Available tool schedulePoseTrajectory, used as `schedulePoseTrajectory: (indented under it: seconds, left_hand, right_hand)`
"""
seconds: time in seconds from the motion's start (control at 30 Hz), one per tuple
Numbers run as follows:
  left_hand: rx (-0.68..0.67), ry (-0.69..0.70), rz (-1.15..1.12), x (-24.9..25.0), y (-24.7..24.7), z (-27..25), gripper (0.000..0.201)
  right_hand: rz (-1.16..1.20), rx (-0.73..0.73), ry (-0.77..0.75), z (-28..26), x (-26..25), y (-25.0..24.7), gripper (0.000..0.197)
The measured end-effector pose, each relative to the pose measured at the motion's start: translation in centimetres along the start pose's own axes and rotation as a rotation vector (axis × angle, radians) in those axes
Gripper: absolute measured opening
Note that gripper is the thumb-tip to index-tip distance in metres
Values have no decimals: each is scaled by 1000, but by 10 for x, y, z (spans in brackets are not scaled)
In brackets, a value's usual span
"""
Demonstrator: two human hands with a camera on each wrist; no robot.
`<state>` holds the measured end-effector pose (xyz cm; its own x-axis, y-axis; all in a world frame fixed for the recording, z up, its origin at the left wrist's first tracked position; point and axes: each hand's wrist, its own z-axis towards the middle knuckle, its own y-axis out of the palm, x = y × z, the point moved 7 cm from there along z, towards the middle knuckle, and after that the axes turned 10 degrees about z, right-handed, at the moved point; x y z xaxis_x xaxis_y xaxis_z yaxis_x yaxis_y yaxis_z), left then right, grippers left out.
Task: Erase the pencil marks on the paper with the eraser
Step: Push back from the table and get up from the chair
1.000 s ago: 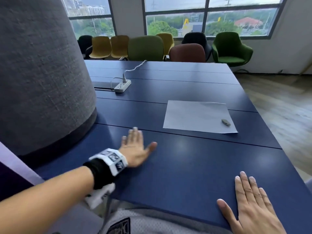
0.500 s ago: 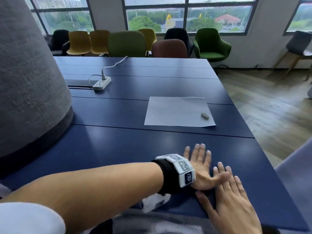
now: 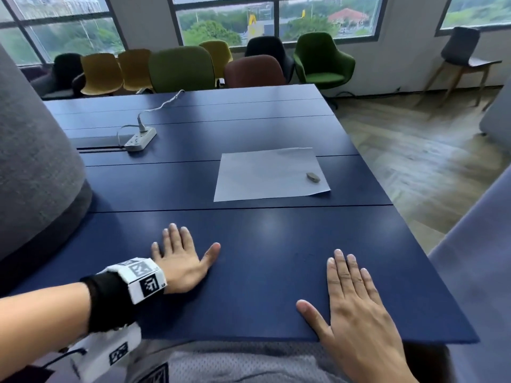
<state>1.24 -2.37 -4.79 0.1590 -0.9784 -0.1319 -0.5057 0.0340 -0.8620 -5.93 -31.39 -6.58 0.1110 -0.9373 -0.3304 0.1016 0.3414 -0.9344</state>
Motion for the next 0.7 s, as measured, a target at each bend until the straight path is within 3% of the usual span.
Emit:
schedulePoseTrajectory:
  seconds: [0.07,0.2,0.27,0.33,0.43,0.5,0.57,0.7]
  left_hand:
    - [27,125,11,52,-1,-6,96]
    - [44,484,30,182,4,-35,117]
    - [-54,598,-40,228,2,-49,113]
    - [-161,604,-177,243,-15,-60,112]
    - [-185,589,-575,209,-59,-66,71]
    - [-107,566,-695,155,-79,-72,62]
    - [-16,427,-617,82,-70,-69,69]
    - [36,16,-299,-44,-1,-62,120]
  right_hand:
    - [14,-17,3,-1,0,0,97]
    - [120,-13,18,0,0,-1,106]
    - [189,31,32,1,2,-4,112]
    - [224,48,62,3,6,-7,117]
    - [216,-6,89,4,9,-4,119]
    - [226,-28,100,1,7,-3,118]
    - [235,6,76,0,4,-4,117]
    - [245,40,46,-1,-1,-7,115]
